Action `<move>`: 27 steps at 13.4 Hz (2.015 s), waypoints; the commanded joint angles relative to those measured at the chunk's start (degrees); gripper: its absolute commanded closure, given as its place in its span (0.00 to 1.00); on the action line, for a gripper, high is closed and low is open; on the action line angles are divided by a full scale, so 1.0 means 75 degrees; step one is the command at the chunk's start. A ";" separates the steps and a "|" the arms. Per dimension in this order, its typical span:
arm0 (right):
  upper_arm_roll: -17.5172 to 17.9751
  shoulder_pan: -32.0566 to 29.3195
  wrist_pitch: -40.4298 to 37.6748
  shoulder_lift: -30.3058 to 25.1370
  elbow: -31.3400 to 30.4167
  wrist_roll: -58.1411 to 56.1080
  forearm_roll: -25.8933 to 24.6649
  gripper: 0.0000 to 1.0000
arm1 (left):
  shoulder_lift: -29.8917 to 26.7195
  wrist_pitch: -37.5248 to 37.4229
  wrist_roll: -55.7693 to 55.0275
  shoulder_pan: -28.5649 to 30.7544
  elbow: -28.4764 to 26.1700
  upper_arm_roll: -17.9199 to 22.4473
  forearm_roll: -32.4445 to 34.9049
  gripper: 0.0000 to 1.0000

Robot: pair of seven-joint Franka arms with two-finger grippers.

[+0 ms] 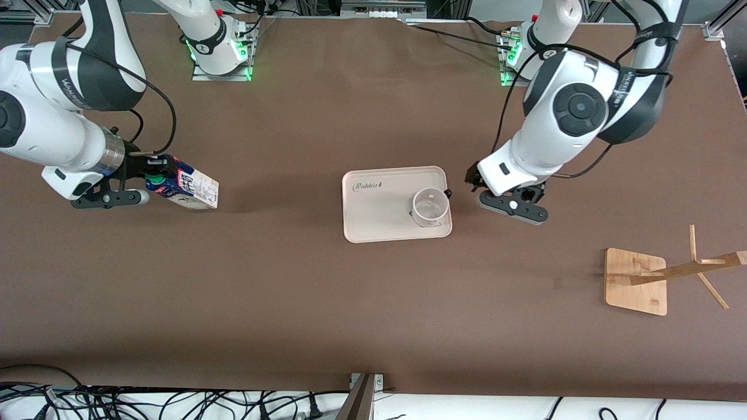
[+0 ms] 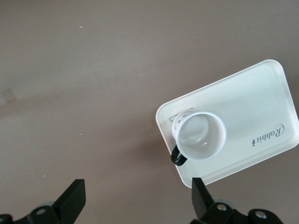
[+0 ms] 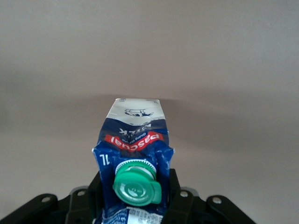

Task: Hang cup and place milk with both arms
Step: 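Set down the carton with the right gripper while the left gripper reaches the mug, then grasp the white mug rim with the left gripper while the right gripper withdraws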

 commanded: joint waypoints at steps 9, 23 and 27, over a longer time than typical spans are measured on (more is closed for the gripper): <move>0.0136 -0.0632 0.1462 -0.0688 -0.1722 -0.0933 -0.0554 0.45 | 0.0624 0.1854 0.0191 -0.1566 -0.0810 0.0087 0.0561 0.00; 0.0136 -0.1054 0.1454 -0.0594 -0.1585 -0.0957 -0.0508 0.00 | 0.1845 0.3344 0.0447 -0.1613 -0.0714 0.0310 0.2182 0.00; 0.0148 -0.1066 0.0023 -0.0617 -0.0319 -0.0137 -0.0449 0.00 | 0.1751 0.3297 0.2006 -0.1402 -0.0856 0.0310 0.2159 0.00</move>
